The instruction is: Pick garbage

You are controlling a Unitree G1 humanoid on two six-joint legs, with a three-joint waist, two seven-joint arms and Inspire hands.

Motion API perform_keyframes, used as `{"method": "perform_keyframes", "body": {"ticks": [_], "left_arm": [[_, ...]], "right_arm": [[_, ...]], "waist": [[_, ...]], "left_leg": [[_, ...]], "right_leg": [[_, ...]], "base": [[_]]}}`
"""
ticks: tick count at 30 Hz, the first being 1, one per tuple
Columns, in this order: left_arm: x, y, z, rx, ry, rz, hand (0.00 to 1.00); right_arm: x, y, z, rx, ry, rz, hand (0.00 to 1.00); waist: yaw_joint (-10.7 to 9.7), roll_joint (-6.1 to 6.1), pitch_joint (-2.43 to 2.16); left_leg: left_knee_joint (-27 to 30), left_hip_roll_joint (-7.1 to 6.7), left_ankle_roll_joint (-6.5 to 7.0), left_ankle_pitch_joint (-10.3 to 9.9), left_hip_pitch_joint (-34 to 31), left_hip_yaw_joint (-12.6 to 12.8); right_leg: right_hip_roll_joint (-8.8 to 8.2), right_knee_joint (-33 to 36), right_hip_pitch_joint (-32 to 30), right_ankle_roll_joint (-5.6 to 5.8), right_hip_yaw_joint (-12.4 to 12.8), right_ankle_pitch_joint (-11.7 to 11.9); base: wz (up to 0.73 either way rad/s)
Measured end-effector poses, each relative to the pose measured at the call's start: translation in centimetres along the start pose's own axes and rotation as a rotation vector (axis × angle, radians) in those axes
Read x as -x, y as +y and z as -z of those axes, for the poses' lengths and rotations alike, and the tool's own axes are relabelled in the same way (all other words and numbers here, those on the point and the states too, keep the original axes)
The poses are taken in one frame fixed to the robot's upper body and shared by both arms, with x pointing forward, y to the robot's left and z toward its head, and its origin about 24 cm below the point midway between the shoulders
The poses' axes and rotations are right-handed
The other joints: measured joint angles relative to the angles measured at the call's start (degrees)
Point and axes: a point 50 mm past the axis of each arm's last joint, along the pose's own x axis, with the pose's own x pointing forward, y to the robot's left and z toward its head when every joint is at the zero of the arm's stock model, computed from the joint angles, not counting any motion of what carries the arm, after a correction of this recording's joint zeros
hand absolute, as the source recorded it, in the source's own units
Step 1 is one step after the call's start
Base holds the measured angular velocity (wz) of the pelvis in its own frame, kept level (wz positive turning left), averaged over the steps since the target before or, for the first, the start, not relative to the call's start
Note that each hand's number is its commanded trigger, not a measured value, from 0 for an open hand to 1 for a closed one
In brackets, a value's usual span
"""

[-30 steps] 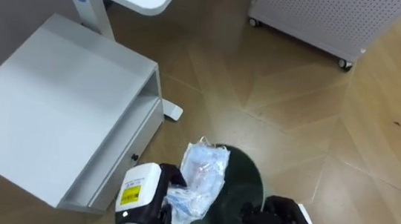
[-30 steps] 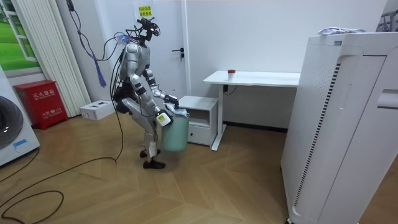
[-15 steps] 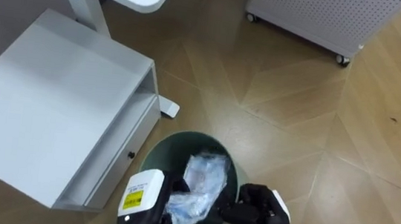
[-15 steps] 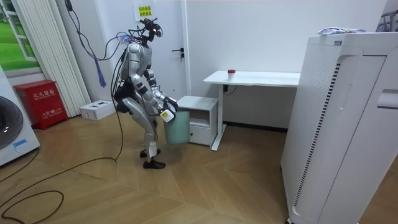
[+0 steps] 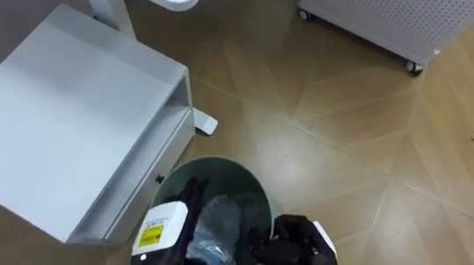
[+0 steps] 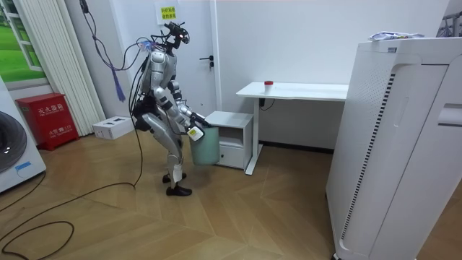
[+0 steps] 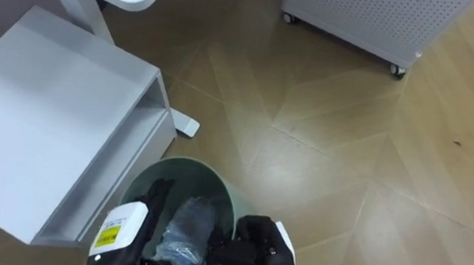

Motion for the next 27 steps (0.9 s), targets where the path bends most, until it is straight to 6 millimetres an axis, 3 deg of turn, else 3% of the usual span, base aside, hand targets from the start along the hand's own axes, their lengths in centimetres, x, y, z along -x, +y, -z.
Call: {"method": "perform_keyframes", "body": {"ticks": [14,24,27], "left_arm": [[0.3,0.2,0.7,-0.011,0.017,-0.019,0.00],[2.3,0.8,2.4,0.035,0.031,-0.056,0.00],[2.5,1.7,2.1,0.072,0.003,-0.120,0.00]], "right_arm": [[0.4,-0.7,1.1,-0.011,0.035,0.071,1.00],[3.6,-4.9,5.6,-0.055,0.150,0.235,1.00],[4.9,-6.7,7.1,-0.084,0.194,0.328,1.00]], "waist": [[-0.10,0.17,0.00],[-0.46,0.15,-0.01],[-0.21,0.57,-0.30]], "left_leg": [[-0.58,-0.09,-0.02,-0.02,3.47,0.34],[-7.90,-0.56,-0.77,0.43,17.25,0.95],[-10.67,-0.67,-1.06,0.71,21.44,0.90]], "right_leg": [[0.05,-0.13,3.04,0.04,0.36,-0.11],[0.93,-6.57,16.42,0.70,0.25,0.12],[1.61,-9.57,20.70,1.12,0.23,0.45]], "base": [[-0.01],[-0.04],[-0.03]]}}
